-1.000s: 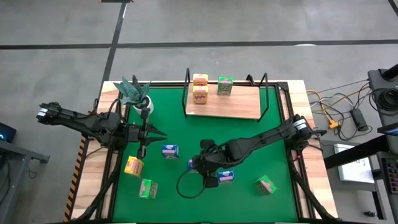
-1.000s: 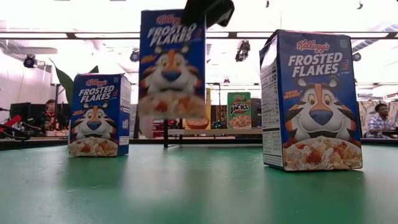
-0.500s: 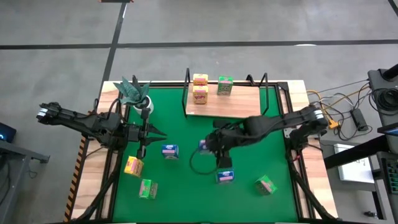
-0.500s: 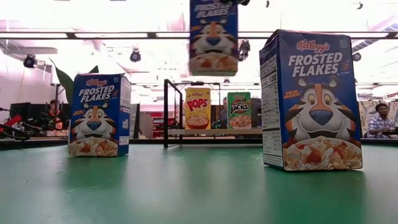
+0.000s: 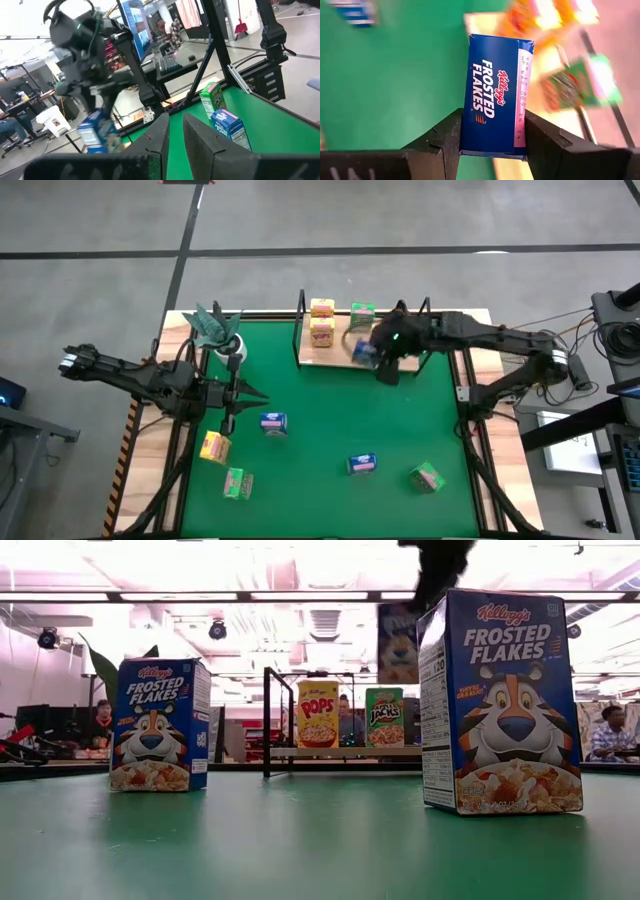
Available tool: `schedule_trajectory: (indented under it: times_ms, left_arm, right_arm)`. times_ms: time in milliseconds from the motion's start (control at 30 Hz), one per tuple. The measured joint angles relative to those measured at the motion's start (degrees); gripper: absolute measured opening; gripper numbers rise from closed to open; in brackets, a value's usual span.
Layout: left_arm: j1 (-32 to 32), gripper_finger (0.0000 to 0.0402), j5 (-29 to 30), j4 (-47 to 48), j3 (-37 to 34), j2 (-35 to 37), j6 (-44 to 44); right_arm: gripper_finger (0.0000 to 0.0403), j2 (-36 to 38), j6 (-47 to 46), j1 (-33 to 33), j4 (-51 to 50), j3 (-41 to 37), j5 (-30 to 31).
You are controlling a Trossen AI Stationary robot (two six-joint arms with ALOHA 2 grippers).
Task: Stack cereal on shelf
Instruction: Put the center blue cereal box on the shelf
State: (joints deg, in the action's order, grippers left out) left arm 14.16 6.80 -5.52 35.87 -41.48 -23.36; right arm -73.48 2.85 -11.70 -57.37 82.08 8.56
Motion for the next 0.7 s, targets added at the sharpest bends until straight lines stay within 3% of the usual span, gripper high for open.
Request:
schedule_trajectory:
  times_ms: [133, 333, 700]
  left_arm:
    - [0.01, 0.0038, 0.21, 0.0, -0.01, -0.01, -0.08]
    - [-0.01, 0.0038, 0.21, -0.07, 0.0, -0.01, -0.1]
    - [0.01, 0.0038, 0.21, -0.44, 0.01, -0.01, -0.12]
  right_arm:
    - [0.0166, 6.31, -0.38, -8.31, 6.78, -10.97, -0.08]
    - [0.0166, 10.89, -1.35, -18.21, 10.47, -21.51, -5.34]
    - [0.0166, 11.61, -0.2, -19.96, 16.18, -27.01, -6.05]
